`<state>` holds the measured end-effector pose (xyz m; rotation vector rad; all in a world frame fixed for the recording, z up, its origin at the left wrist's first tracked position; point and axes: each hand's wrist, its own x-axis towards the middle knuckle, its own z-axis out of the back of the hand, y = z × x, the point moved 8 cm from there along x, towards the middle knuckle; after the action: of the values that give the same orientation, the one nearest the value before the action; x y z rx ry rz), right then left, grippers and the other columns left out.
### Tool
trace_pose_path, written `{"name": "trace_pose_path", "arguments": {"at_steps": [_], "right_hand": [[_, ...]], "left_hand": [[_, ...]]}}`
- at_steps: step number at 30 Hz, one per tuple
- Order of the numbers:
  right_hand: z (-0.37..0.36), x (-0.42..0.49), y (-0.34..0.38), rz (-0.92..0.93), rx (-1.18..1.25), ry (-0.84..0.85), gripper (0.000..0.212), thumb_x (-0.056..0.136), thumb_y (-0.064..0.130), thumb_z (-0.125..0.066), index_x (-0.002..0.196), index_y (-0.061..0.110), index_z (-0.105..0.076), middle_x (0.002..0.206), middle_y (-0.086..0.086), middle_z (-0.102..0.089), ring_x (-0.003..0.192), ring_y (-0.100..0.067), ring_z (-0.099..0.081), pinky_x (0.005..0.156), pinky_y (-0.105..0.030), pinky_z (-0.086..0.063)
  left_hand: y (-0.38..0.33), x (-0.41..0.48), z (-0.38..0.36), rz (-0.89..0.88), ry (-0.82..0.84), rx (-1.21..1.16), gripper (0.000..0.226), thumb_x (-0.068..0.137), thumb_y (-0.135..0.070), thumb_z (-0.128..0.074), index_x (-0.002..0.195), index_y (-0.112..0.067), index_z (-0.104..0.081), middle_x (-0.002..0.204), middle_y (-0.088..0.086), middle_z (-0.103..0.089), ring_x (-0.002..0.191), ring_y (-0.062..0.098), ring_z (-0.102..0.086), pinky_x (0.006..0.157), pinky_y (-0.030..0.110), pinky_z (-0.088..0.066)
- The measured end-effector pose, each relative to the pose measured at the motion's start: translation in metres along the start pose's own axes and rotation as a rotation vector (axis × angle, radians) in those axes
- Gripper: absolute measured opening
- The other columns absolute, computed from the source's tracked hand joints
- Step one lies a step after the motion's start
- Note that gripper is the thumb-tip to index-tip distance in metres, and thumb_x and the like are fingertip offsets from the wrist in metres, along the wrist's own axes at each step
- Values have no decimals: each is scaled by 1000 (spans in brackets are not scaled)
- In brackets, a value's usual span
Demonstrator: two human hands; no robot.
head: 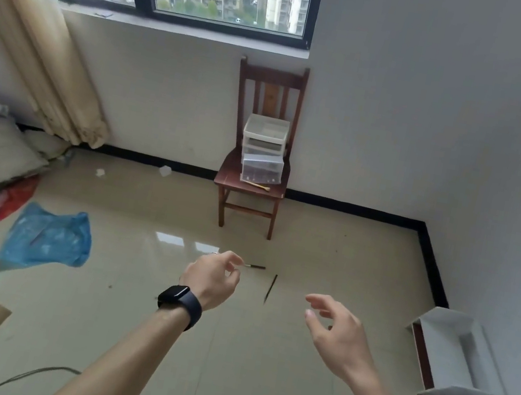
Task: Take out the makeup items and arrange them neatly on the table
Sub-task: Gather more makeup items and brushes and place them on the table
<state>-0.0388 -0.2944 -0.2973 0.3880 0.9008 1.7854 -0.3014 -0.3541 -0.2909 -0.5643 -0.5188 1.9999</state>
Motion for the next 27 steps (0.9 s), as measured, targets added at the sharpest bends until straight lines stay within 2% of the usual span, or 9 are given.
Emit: {"name": "trace_pose_path", "arguments": {"at_steps": [7, 15, 21, 27], "right_hand": [[-29, 160, -26, -71, 30, 63, 20, 93, 30, -67, 107, 43, -63, 105, 23, -67, 100, 3, -62, 88, -23, -48], [-67, 337, -58, -227, 46, 194, 16, 93, 30, -66, 109, 35, -64, 106, 17, -68, 101, -3, -63, 88, -21, -44], [-97, 432, -82, -335, 23, 252, 18, 93, 33, -65, 111, 33, -64, 106, 12, -69, 103, -9, -63, 93, -28, -48], [-154, 503, -147, -506, -25, 290, 25, 94, 36, -64, 117, 29, -63, 108, 12, -68, 104, -14, -65, 94, -31, -50]], "left_hand": [[15, 159, -19, 38, 67, 88, 27, 95, -34, -51, 118, -36, -63, 108, -12, -68, 105, 14, -62, 92, 34, -49], [32, 331, -60, 156, 234, 170, 32, 96, -36, -48, 126, -34, -59, 121, -9, -65, 114, 16, -59, 95, 31, -46], [46, 423, -107, 169, 408, 257, 34, 96, -35, -47, 129, -32, -56, 125, -4, -62, 115, 19, -58, 95, 33, -46], [88, 518, -182, 132, 574, 336, 38, 96, -34, -46, 133, -30, -54, 130, 1, -60, 120, 23, -55, 97, 36, -46]]}}
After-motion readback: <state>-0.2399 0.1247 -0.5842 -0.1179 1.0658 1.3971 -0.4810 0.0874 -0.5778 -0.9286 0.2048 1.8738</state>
